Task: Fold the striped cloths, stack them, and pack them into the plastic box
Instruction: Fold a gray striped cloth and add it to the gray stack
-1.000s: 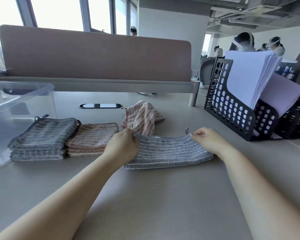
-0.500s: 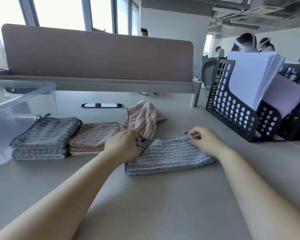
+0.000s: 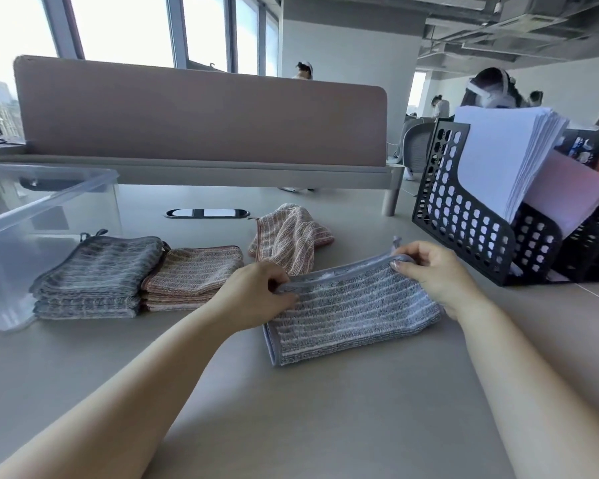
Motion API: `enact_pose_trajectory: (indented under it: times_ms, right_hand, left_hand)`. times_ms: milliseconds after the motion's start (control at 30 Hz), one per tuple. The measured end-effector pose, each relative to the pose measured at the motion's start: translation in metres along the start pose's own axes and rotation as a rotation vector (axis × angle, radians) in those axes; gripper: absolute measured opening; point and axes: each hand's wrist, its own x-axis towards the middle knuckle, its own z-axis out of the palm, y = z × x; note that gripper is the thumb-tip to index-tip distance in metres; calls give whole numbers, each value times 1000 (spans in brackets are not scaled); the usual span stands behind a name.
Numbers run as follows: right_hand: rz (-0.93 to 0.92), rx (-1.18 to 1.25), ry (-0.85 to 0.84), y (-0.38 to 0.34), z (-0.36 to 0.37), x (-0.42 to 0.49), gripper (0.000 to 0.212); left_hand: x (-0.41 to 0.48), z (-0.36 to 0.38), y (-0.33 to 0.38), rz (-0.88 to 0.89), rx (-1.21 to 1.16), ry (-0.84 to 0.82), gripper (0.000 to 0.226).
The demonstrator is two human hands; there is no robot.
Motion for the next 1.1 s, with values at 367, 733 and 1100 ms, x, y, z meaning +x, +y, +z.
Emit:
enact_pose_trajectory:
  times_ms: [367,733,1100]
  right_hand:
    - [-1,461,-36,-9,-9,-1,29]
    - [-30,545,-56,-12,-8,-2,51]
    - [-225,-39,193,-7,-1,-1,19]
  left_hand:
    - [-1,-20,4,-39,-588,329,2]
    - [4,-20,-5,-72,-689,369,8]
    - [1,-5,5,-73,-329,389,10]
